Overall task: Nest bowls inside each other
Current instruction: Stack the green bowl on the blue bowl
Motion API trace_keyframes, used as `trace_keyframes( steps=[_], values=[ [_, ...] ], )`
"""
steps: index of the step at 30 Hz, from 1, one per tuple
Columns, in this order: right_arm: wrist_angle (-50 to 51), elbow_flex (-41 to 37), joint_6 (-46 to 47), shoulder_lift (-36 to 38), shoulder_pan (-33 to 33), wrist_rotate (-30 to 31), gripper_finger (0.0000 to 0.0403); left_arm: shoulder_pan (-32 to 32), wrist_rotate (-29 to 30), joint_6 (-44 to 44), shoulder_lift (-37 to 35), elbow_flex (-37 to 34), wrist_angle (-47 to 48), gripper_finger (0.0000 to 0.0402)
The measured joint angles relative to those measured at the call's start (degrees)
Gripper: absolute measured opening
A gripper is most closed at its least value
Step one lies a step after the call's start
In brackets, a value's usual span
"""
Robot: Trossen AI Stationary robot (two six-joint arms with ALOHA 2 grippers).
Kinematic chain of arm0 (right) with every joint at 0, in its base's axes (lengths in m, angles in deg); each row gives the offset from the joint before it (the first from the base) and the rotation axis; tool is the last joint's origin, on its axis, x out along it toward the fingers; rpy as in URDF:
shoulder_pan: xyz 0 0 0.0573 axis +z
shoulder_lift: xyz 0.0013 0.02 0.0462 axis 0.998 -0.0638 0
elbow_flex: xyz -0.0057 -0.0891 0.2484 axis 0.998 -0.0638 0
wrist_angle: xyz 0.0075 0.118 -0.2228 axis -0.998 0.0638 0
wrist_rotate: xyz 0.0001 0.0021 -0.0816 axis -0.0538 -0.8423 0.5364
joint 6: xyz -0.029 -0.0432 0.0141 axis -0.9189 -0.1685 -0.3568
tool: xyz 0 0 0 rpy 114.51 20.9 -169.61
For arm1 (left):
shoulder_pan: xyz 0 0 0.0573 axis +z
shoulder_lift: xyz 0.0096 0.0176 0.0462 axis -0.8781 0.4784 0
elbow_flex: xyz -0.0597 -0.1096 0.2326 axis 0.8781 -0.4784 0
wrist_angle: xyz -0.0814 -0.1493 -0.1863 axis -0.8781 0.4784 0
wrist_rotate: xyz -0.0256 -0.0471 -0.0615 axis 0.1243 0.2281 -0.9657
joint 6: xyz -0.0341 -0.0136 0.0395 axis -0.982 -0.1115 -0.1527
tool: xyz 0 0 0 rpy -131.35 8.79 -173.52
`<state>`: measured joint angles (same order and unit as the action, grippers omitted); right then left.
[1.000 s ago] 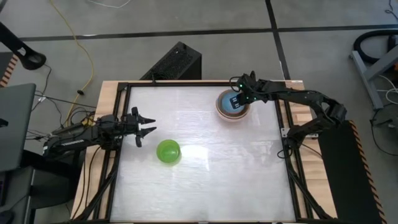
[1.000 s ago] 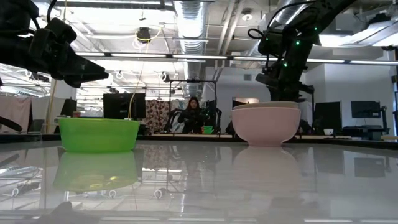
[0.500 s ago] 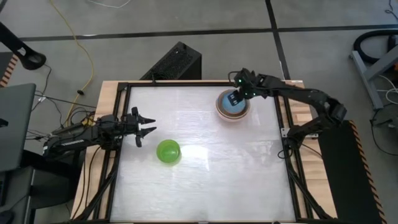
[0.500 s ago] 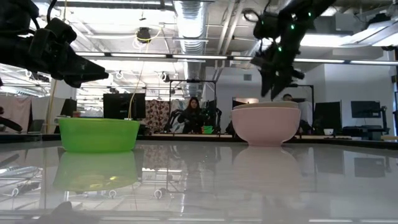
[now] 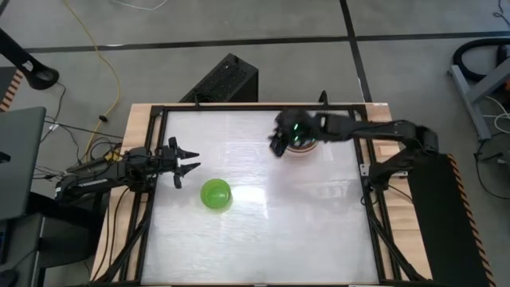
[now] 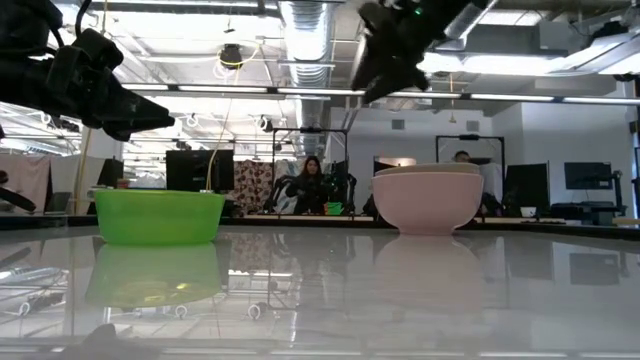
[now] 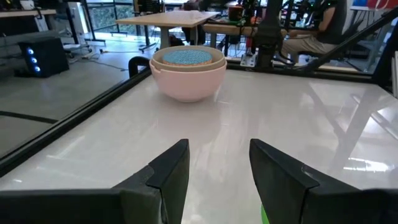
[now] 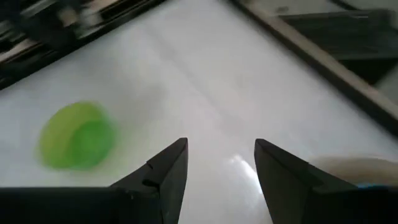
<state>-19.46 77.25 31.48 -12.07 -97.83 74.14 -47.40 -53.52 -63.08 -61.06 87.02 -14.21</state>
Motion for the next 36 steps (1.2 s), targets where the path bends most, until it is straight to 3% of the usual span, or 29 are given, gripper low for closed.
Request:
trace_keyframes(
  steps=[6,14,18,27,36],
  values=[
    [-11.39,-0.07,1.04,-8.14,9.5,-0.15,0.0211,0.0,0.0,0.0,0.02,0.0,0.0,0.0158],
    [-18.69,5.8,0.17,-21.48,14.73,0.33,0.0219,0.01,0.03,-0.02,0.04,-0.02,-0.01,0.0158],
    [-16.65,14.36,0.11,-30.09,14.95,1.28,0.0219,0.0,0.04,-0.02,0.04,-0.02,0.0,0.0158],
    [-0.62,35.5,-0.38,-46.28,13.96,1.67,0.0219,0.0,0.11,-0.02,0.04,-0.02,-0.02,0.0158],
    [2.68,42.6,-1.11,-53.12,14.09,1.54,0.0216,0.0,0.2,-0.02,0.04,-0.04,-0.04,0.0158]
  ],
)
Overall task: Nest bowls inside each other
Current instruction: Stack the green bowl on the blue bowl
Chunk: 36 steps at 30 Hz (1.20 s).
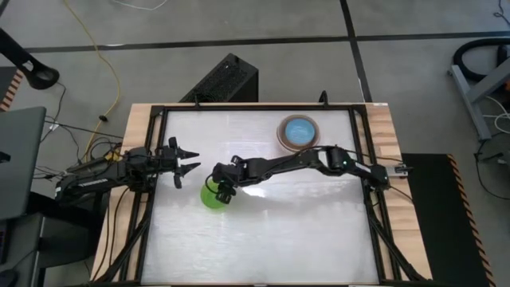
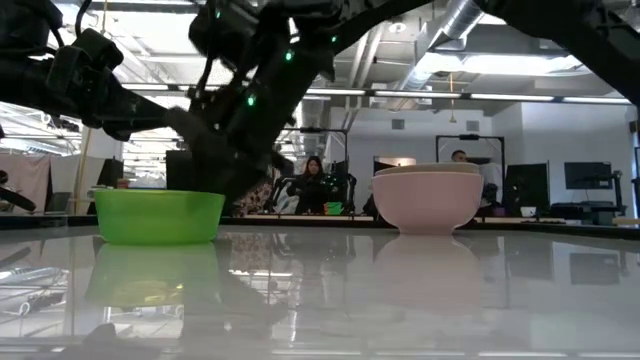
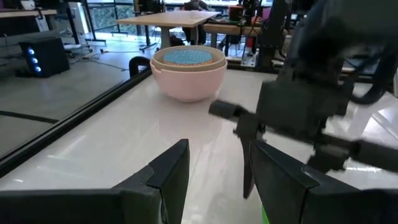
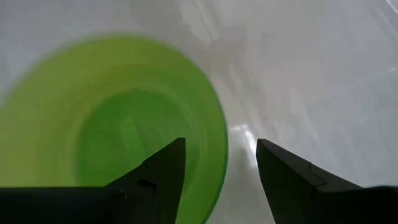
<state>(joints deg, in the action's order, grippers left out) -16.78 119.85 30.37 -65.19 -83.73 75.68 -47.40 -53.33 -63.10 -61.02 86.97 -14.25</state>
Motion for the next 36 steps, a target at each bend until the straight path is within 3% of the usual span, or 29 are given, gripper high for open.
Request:
trace_keyframes(
  steps=[7,16,28,36],
  values=[
    [0.58,-0.03,-0.27,-0.92,0.04,-0.31,0.0168,0.0,0.0,0.0,0.0,0.0,0.0,0.0158],
    [0.71,-0.15,-0.42,-0.62,0.04,-5.05,0.0016,0.0,0.0,0.01,0.0,0.0,0.0,0.0158],
    [2.59,1.05,0.01,-0.52,0.02,-8.59,0.0006,0.0,0.0,0.02,0.0,0.0,0.0,0.0158],
    [8.03,0.87,-3.35,6.17,0.06,-6.9,0.0005,0.0,0.0,0.02,0.0,0.0,0.0,0.0158]
  ],
)
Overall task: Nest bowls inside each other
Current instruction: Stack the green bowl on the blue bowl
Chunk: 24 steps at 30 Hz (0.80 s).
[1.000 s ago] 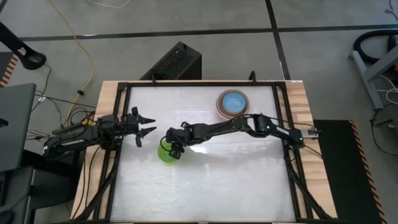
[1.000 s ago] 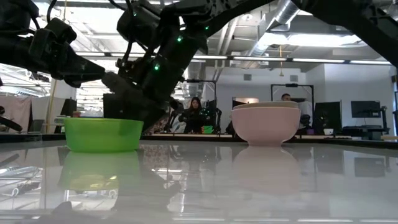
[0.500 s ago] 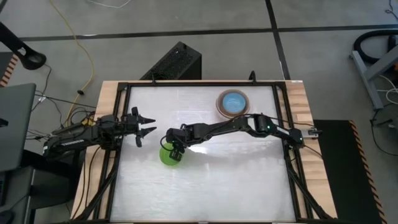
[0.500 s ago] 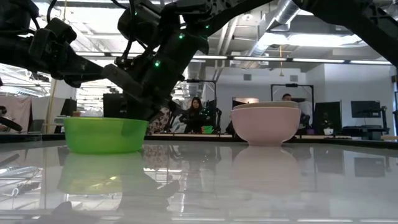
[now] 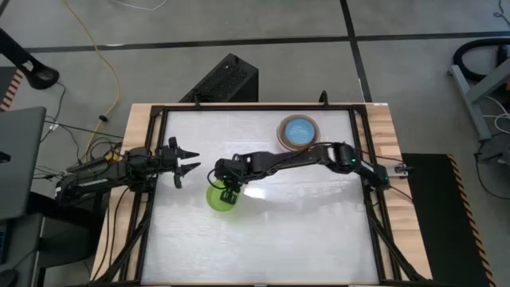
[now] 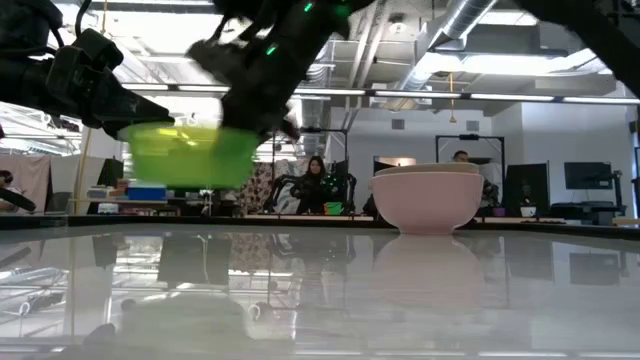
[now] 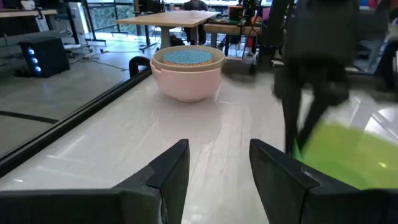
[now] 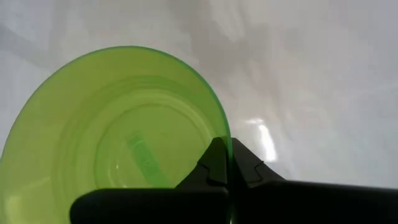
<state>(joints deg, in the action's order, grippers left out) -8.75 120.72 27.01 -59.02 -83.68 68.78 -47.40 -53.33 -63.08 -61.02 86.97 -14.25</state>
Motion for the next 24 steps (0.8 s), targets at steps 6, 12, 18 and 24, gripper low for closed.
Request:
trace_keyframes(
  steps=[6,12,18,24],
  values=[
    [3.69,-9.48,-0.39,11.72,-0.82,6.64,0.0004,0.0,0.0,-0.02,0.0,0.0,-0.02,0.0158],
    [-1.64,-28.77,4.28,28.45,-4.93,6.87,0.0004,0.0,0.0,-0.02,0.0,0.0,0.0,0.0158],
    [-3.72,-42.81,8.57,43.56,-12.67,6.87,0.0003,0.0,-0.02,-0.02,-0.01,0.0,0.0,0.0158],
    [-1.41,-47.01,9.01,51.55,-21.94,6.8,0.0003,0.0,0.0,-0.01,-0.01,0.0,0.0,0.0158]
  ],
)
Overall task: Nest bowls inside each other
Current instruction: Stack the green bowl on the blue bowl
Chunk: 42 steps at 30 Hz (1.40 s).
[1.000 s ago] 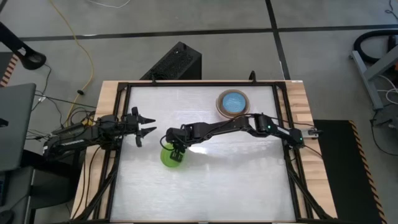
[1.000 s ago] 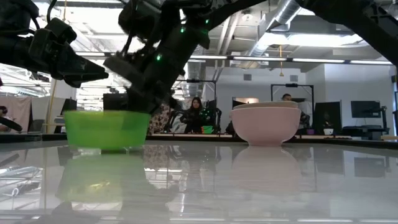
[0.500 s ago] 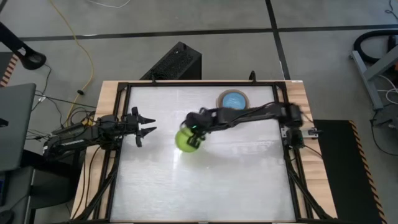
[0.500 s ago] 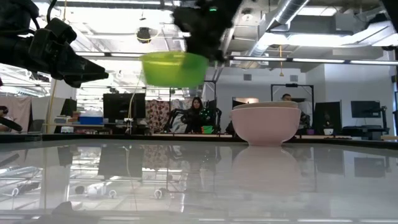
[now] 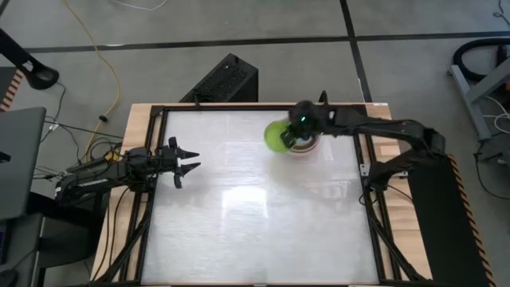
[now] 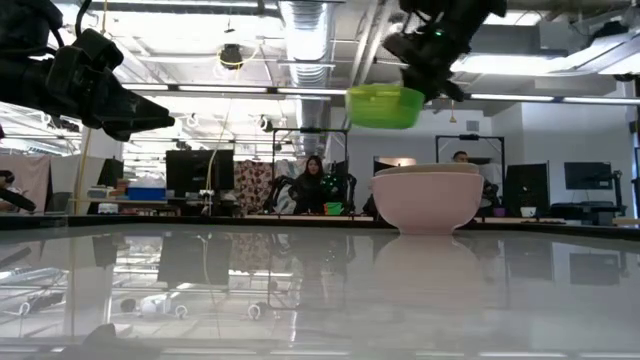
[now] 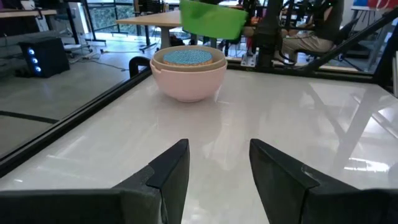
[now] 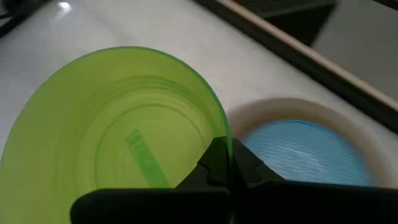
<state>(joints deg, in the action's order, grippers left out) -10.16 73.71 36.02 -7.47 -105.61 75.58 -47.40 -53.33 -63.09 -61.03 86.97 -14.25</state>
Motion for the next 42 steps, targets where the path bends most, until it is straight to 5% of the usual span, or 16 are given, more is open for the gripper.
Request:
trace_keyframes(
  steps=[13,42],
  values=[
    [6.47,-0.14,-3.1,-2.26,-13.79,-1.45,0.0003,0.0,0.0,-0.01,0.01,0.0,0.0,0.0158],
    [-1.28,-12.09,-3.47,-2.49,-18.82,-3.1,0.0004,0.0,0.0,-0.01,-0.01,0.0,0.0,0.0158]
  ],
)
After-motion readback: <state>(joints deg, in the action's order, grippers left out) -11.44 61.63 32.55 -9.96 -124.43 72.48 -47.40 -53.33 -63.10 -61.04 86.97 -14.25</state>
